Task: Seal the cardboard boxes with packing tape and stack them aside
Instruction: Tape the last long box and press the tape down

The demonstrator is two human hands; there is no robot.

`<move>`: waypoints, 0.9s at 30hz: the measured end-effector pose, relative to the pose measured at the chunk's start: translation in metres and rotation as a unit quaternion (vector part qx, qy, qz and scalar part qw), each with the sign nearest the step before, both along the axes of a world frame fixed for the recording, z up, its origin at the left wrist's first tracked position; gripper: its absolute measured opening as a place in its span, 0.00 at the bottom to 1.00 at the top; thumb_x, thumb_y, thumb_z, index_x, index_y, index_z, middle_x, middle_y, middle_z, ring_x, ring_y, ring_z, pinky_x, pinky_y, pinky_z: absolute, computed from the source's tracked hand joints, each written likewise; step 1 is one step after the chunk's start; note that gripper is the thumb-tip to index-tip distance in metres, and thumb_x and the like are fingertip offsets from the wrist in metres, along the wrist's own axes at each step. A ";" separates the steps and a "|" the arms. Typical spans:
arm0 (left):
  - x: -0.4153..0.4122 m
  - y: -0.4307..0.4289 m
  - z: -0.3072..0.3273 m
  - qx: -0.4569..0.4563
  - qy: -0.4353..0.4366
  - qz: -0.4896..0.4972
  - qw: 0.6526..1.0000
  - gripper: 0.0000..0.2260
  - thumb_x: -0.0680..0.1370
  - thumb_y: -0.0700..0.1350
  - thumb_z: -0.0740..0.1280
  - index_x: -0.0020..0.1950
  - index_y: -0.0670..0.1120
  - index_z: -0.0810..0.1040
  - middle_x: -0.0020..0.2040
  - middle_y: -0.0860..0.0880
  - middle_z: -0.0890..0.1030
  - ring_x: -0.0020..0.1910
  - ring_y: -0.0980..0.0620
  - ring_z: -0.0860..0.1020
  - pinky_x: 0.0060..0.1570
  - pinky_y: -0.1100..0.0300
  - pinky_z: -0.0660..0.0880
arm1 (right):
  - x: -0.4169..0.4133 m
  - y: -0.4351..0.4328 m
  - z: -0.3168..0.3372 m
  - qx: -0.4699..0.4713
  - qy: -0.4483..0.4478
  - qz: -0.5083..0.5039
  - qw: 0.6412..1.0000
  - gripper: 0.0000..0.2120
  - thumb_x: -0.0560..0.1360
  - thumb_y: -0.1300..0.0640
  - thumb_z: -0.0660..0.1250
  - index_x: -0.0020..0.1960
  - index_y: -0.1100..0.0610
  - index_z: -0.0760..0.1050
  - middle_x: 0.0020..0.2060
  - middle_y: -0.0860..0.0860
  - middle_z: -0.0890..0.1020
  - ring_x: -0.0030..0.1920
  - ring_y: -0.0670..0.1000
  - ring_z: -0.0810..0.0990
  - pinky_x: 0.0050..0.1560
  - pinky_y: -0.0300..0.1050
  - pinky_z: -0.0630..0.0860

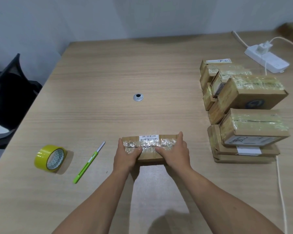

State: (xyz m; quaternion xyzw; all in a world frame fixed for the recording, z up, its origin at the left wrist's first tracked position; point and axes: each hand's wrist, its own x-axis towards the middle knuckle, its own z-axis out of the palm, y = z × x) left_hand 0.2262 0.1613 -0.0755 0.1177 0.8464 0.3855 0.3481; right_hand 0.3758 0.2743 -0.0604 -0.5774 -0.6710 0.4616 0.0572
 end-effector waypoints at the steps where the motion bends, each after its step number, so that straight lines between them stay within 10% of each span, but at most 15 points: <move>1: -0.002 -0.001 -0.002 0.002 -0.005 0.001 1.000 0.45 0.69 0.62 0.73 0.81 0.56 0.55 0.75 0.50 0.71 0.71 0.45 0.71 0.70 0.45 0.68 | 0.001 0.001 -0.001 -0.006 0.005 0.004 1.000 0.54 0.73 0.39 0.73 0.82 0.51 0.39 0.79 0.54 0.59 0.76 0.58 0.61 0.72 0.54 0.64; 11: -0.012 -0.005 -0.004 0.097 -0.118 0.100 0.983 0.26 0.83 0.40 0.62 0.80 0.55 0.60 0.72 0.52 0.71 0.63 0.52 0.73 0.59 0.60 0.67 | 0.009 0.002 0.005 -0.055 0.092 -0.046 0.993 0.33 0.84 0.52 0.61 0.83 0.48 0.46 0.80 0.54 0.61 0.78 0.57 0.61 0.68 0.46 0.64; 16: -0.020 -0.010 -0.009 0.110 -0.160 0.110 0.975 0.23 0.84 0.38 0.60 0.79 0.52 0.65 0.73 0.52 0.72 0.67 0.52 0.74 0.69 0.57 0.68 | 0.014 0.007 0.005 -0.061 0.110 -0.068 0.990 0.26 0.86 0.53 0.55 0.82 0.46 0.54 0.77 0.53 0.66 0.69 0.54 0.72 0.53 0.37 0.64; 27: -0.026 -0.011 -0.015 0.117 -0.176 0.105 0.972 0.22 0.84 0.40 0.59 0.78 0.55 0.66 0.74 0.53 0.72 0.69 0.51 0.74 0.73 0.51 0.66 | 0.021 0.014 -0.001 -0.114 0.176 -0.107 0.972 0.22 0.86 0.53 0.55 0.79 0.47 0.62 0.77 0.48 0.66 0.77 0.51 0.64 0.70 0.42 0.61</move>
